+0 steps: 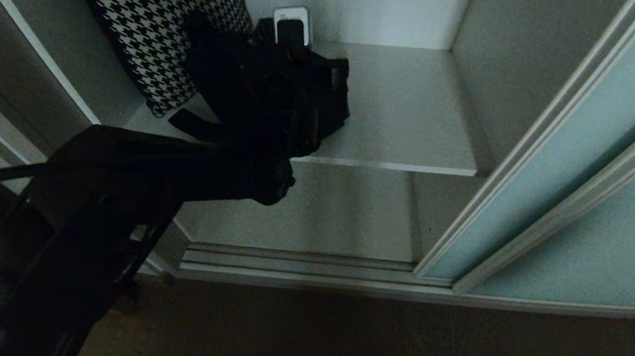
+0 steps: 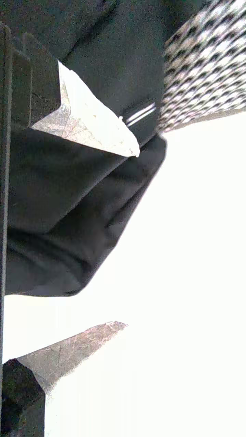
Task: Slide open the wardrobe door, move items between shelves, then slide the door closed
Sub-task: Close the door
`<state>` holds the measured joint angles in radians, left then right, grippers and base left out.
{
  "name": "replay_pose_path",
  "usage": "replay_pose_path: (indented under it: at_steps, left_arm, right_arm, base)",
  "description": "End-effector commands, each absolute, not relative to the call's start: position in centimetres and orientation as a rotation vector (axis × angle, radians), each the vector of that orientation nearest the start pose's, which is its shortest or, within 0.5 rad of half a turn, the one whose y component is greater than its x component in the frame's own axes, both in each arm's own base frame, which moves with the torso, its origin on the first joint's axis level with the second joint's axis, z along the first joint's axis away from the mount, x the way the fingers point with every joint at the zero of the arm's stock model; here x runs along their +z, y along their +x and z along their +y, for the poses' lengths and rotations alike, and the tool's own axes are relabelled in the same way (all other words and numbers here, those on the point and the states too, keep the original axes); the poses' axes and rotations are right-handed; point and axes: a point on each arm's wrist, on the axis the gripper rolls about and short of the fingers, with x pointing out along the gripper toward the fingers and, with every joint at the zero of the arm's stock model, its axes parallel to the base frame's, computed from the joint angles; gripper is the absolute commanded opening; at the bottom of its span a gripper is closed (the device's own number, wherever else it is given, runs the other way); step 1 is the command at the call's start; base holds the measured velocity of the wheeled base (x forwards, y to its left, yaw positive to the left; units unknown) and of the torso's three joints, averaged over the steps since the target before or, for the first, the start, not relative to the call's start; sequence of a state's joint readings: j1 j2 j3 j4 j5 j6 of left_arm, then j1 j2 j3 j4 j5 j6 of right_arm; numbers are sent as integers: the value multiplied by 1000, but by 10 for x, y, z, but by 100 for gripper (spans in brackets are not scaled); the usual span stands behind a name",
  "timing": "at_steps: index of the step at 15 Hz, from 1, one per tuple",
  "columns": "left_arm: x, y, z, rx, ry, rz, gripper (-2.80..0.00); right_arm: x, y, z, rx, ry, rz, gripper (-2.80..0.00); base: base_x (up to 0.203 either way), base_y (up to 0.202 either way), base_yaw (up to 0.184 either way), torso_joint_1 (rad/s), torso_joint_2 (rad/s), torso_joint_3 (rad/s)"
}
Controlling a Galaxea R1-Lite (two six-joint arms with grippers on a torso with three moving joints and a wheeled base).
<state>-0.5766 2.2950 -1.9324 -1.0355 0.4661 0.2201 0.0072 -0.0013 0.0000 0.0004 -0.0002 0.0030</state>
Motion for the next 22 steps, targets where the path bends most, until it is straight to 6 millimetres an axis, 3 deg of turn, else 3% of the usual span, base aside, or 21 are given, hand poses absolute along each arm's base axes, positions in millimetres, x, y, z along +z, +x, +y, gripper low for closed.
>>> replay_pose_path:
  at_steps: [1, 5, 11, 14, 17, 21, 22]
  left_arm:
    - [337, 370, -228, -17, -134, -621, 0]
    - [331, 348, -211, -27, -3, -418, 0]
    - [322, 312, -167, 22, 145, -151, 0]
    - [308, 317, -155, 54, 189, -59, 0]
    - [269, 338, -137, 110, 243, 92, 0]
    - [266, 340, -136, 119, 239, 98, 0]
    - [258, 349, -135, 140, 237, 116, 0]
  right_arm:
    - [75, -23, 0, 6, 3, -3, -280]
    - [75, -23, 0, 8, 4, -3, -280]
    - [75, -23, 0, 8, 4, -3, -280]
    - [75, -23, 0, 6, 3, -3, -280]
    - [75, -23, 0, 6, 3, -3, -280]
    - [75, -23, 0, 6, 3, -3, -280]
    - [75, -23, 0, 8, 3, -3, -280]
  base:
    - [0, 0, 0, 0, 0, 0]
    - [0, 0, 0, 0, 0, 0]
    - [0, 0, 0, 0, 0, 0]
    - [0, 0, 0, 0, 0, 0]
    - [0, 0, 0, 0, 0, 0]
    - [0, 0, 0, 0, 0, 0]
    - [0, 0, 0, 0, 0, 0]
